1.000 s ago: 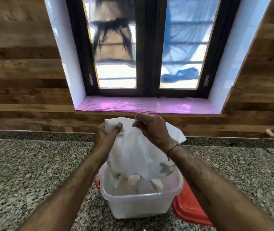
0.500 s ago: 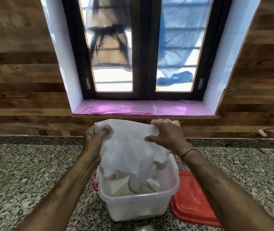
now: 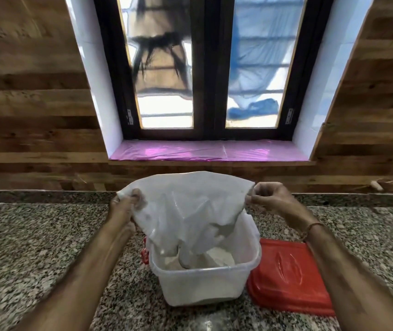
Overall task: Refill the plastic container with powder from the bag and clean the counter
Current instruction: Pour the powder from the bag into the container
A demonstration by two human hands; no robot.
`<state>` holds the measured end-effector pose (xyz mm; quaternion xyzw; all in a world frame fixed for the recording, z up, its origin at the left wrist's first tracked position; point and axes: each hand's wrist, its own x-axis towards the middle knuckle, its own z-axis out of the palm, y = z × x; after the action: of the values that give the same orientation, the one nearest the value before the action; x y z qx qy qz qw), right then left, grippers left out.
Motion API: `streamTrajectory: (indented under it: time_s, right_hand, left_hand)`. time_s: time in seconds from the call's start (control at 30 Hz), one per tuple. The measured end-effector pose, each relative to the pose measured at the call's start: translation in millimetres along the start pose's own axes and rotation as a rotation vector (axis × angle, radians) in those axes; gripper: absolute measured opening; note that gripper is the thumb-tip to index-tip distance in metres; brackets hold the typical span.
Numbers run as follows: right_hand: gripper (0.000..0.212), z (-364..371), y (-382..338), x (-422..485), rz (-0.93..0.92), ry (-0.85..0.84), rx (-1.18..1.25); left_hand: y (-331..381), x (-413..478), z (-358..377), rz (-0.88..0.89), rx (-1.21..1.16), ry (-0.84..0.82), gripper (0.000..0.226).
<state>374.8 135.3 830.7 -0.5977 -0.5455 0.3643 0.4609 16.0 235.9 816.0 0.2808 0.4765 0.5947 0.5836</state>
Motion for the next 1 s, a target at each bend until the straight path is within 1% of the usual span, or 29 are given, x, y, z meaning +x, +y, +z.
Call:
streamTrajectory:
  time_s: [0.07, 0.1, 0.13, 0.17, 0.2, 0.23, 0.27, 0.3, 0.33, 0.37, 0.43, 0.47, 0.53, 0.57, 0.6, 0.63, 0.67, 0.7, 0.73, 0.77, 0.8, 0.83, 0.87, 0.9, 0.93, 0.97, 1.0]
  right_hand:
    - [0.032, 7, 10, -3, -0.007, 0.100, 0.216]
    - [0.032, 13, 11, -5, -0.005, 0.132, 0.272]
    - [0.037, 19, 12, -5, 0.017, 0.126, 0.293]
    - [0.049, 25, 11, -5, 0.064, 0.091, 0.285]
    - [0.067, 31, 12, -3, 0.120, 0.061, 0.277]
    - [0.087, 37, 12, 0, 0.176, 0.054, 0.288]
    - [0.107, 42, 15, 4, 0.223, 0.080, 0.303]
    - [0.119, 47, 15, 6, 0.264, 0.122, 0.302]
    - [0.118, 52, 18, 10, 0.290, 0.151, 0.292]
    - [0.108, 56, 19, 13, 0.313, 0.163, 0.279]
    - [0.083, 61, 24, 18, 0.343, 0.141, 0.285]
    - [0.067, 62, 25, 20, 0.338, 0.120, 0.302]
    - [0.037, 65, 27, 23, 0.305, 0.117, 0.337]
    - [0.030, 67, 26, 24, 0.292, 0.139, 0.358]
    - [0.033, 68, 27, 26, 0.281, 0.178, 0.383]
    - [0.045, 69, 26, 29, 0.264, 0.211, 0.410]
    - [0.064, 69, 26, 31, 0.251, 0.216, 0.448]
    - [0.086, 67, 27, 34, 0.245, 0.187, 0.503]
    - [0.102, 65, 26, 36, 0.239, 0.134, 0.552]
    - [0.106, 63, 25, 38, 0.241, 0.081, 0.568]
    - [0.099, 62, 22, 38, 0.247, 0.035, 0.554]
    - [0.085, 61, 19, 38, 0.253, 0.004, 0.527]
    - [0.065, 61, 16, 38, 0.242, -0.004, 0.507]
    - [0.040, 62, 15, 39, 0.208, 0.029, 0.512]
    - [0.021, 62, 15, 39, 0.163, 0.092, 0.507]
    - [0.014, 61, 14, 39, 0.106, 0.151, 0.485]
    - [0.012, 59, 10, 39, 0.062, 0.192, 0.432]
  left_hand:
    - [-6, -2, 0, -0.075, -0.028, 0.004, 0.026]
    - [-10, -5, 1, -0.117, -0.029, -0.016, 0.029]
    - [-14, -6, 1, -0.151, -0.034, -0.039, 0.036]
    - [-17, -7, 1, -0.172, -0.044, -0.062, 0.047]
    - [-20, -6, -1, -0.182, -0.054, -0.078, 0.054]
    - [-22, -5, -2, -0.196, -0.054, -0.088, 0.053]
    - [-23, -5, -3, -0.208, -0.057, -0.096, 0.046]
    - [-23, -7, -4, -0.221, -0.057, -0.103, 0.036]
    - [-23, -8, -6, -0.227, -0.060, -0.118, 0.031]
    - [-23, -8, -8, -0.226, -0.065, -0.137, 0.032]
    - [-26, -7, -12, -0.238, -0.058, -0.181, 0.044]
    - [-26, -7, -14, -0.249, -0.061, -0.198, 0.047]
    - [-28, -6, -17, -0.269, -0.097, -0.186, 0.043]
    - [-28, -5, -19, -0.273, -0.103, -0.173, 0.038]
    - [-28, -5, -21, -0.270, -0.103, -0.165, 0.034]
    - [-27, -6, -23, -0.262, -0.098, -0.171, 0.033]
    - [-27, -7, -24, -0.265, -0.095, -0.197, 0.031]
    - [-26, -8, -25, -0.269, -0.091, -0.232, 0.028]
    - [-26, -10, -26, -0.270, -0.088, -0.263, 0.023]
    - [-25, -10, -26, -0.273, -0.086, -0.282, 0.021]
    - [-25, -10, -27, -0.274, -0.091, -0.296, 0.022]
    - [-25, -8, -28, -0.276, -0.094, -0.305, 0.023]
    - [-26, -5, -29, -0.278, -0.100, -0.298, 0.023]
    - [-28, -2, -30, -0.276, -0.100, -0.284, 0.020]
    - [-29, -1, -30, -0.274, -0.099, -0.262, 0.015]
    - [-29, 0, -30, -0.269, -0.093, -0.240, 0.011]
    - [-29, 1, -28, -0.258, -0.080, -0.212, 0.008]
